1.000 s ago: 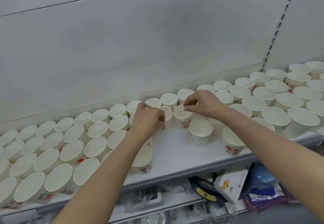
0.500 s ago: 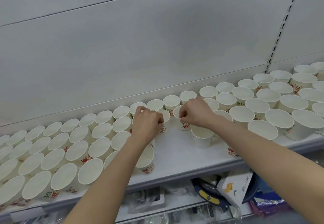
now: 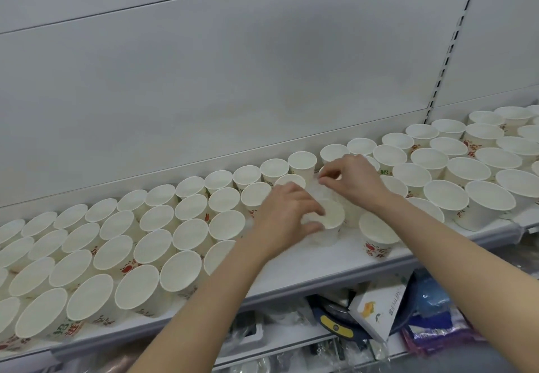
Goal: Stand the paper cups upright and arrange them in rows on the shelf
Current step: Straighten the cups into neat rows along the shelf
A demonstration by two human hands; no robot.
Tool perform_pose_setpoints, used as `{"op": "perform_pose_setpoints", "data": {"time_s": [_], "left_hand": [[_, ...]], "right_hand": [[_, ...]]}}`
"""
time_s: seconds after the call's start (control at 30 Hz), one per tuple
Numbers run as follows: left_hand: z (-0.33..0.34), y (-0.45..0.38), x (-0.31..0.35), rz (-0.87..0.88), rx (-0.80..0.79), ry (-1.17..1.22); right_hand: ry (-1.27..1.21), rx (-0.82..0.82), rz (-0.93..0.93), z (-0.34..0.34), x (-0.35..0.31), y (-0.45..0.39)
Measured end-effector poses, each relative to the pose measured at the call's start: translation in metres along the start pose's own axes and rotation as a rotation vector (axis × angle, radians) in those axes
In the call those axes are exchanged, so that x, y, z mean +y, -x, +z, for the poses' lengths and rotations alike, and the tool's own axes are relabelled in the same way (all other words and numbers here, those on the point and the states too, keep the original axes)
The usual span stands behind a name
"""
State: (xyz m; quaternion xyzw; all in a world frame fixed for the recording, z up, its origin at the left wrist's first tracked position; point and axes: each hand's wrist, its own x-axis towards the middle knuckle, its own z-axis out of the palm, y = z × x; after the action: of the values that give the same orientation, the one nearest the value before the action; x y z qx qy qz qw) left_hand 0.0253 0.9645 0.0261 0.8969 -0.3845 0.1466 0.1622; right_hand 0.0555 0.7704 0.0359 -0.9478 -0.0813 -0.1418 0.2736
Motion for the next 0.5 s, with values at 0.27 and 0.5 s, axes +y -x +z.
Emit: {"op": "perform_pose_setpoints", "data": {"time_s": [0.27,0.5], "left_hand": [[0.017,0.009,0.018,-0.098,0.023,-0.058],[-0.010,0.051,0.002,-0.360,0.181,-0.098]], "right_hand": [[-0.019,0.017,0.033,-0.037,0.034,0.058],[0.287,-0.045,-0.030,-0.021,0.029,0.051]]}}
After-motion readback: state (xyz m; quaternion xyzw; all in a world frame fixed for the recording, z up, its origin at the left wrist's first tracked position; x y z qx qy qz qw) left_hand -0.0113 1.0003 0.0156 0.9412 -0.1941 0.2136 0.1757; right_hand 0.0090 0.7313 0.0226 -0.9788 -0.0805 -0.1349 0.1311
